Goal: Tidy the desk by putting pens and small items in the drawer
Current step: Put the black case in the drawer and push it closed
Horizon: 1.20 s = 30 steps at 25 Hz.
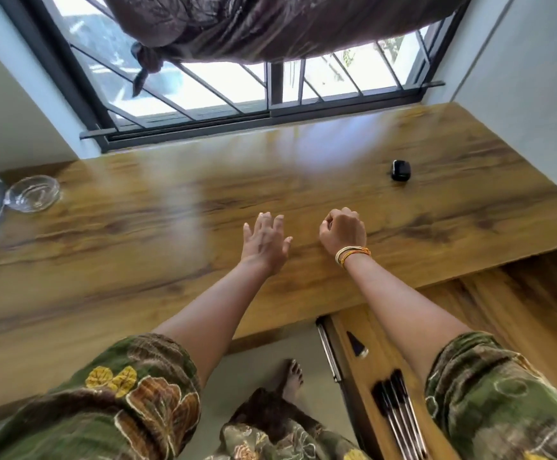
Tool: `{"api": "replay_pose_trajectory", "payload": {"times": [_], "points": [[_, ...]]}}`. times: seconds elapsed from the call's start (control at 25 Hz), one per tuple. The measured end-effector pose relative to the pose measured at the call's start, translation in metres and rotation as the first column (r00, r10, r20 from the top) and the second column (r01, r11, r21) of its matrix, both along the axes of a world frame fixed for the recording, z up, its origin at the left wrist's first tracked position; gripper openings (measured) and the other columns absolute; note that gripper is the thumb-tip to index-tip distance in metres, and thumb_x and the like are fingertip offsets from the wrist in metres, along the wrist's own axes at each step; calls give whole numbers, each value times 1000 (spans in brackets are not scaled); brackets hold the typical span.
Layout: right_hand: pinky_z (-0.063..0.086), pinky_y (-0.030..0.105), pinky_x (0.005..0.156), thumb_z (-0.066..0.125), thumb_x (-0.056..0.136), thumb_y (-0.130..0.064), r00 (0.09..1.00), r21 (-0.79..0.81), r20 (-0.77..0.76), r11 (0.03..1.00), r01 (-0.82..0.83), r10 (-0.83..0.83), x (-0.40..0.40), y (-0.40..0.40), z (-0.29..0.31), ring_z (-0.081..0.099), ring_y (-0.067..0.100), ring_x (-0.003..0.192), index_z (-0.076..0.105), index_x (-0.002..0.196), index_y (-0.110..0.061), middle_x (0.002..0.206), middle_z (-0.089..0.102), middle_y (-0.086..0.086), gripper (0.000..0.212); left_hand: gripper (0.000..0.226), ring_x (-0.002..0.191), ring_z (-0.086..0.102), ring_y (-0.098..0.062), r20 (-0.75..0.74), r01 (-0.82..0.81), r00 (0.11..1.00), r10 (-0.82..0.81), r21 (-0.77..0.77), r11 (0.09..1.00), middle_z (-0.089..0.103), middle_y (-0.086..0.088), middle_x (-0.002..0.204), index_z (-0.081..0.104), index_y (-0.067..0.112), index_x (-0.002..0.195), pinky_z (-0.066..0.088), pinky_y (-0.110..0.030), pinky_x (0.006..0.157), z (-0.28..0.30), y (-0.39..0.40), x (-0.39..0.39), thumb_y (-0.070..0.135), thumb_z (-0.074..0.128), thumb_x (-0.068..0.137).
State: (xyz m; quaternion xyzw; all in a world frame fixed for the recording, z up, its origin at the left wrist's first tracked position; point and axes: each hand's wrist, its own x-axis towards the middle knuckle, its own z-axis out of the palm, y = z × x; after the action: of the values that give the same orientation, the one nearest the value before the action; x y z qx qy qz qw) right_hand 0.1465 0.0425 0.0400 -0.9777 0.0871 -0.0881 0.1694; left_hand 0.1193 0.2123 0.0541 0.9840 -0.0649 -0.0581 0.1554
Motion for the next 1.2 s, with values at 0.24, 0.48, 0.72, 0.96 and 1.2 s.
{"api": "replay_pose_trajectory", "payload": {"times": [0.24,0.48,0.72,0.96,1.2], "points": [[49,41,80,57,78,-20,998,-116,25,992,57,-54,99,-60,10,54,37,101,67,92,-5,102,59,17,23,83,150,-8,-24,-199,64,978,-67,-23,998,-7,-9,162,15,31,153,-5,-58,116,-5,-33,85,58,56,85],[31,57,100,59,79,-29,903,-123,-115,908,400,-413,179,-118,7,34,47,127,55,109,-10,138,36,23,36,78,149,-15,-18,-88,107,991,-97,127,986,-13,3,163,4,50,149,-9,-58,115,-25,-33,124,80,28,80],[44,44,80,51,76,-7,923,-113,53,916,384,-380,175,-122,-14,50,43,100,60,100,-9,113,51,22,25,73,150,-3,-16,26,103,994,-108,139,985,0,6,164,11,52,147,-1,-55,117,-31,-28,130,80,25,81],[56,43,72,59,75,-5,967,54,171,982,181,-188,148,-95,-10,60,37,83,63,104,-9,110,52,18,29,73,150,-3,-18,19,119,992,-123,153,981,-1,4,163,10,51,148,-1,-56,116,-30,-28,130,79,24,82],[53,40,78,63,79,-10,974,99,91,975,198,-207,95,-60,3,62,36,89,58,117,-10,120,49,15,38,65,147,-22,-27,-174,248,963,-206,273,929,-23,-6,160,1,38,153,-14,-63,111,-9,-29,116,60,22,96]]}}
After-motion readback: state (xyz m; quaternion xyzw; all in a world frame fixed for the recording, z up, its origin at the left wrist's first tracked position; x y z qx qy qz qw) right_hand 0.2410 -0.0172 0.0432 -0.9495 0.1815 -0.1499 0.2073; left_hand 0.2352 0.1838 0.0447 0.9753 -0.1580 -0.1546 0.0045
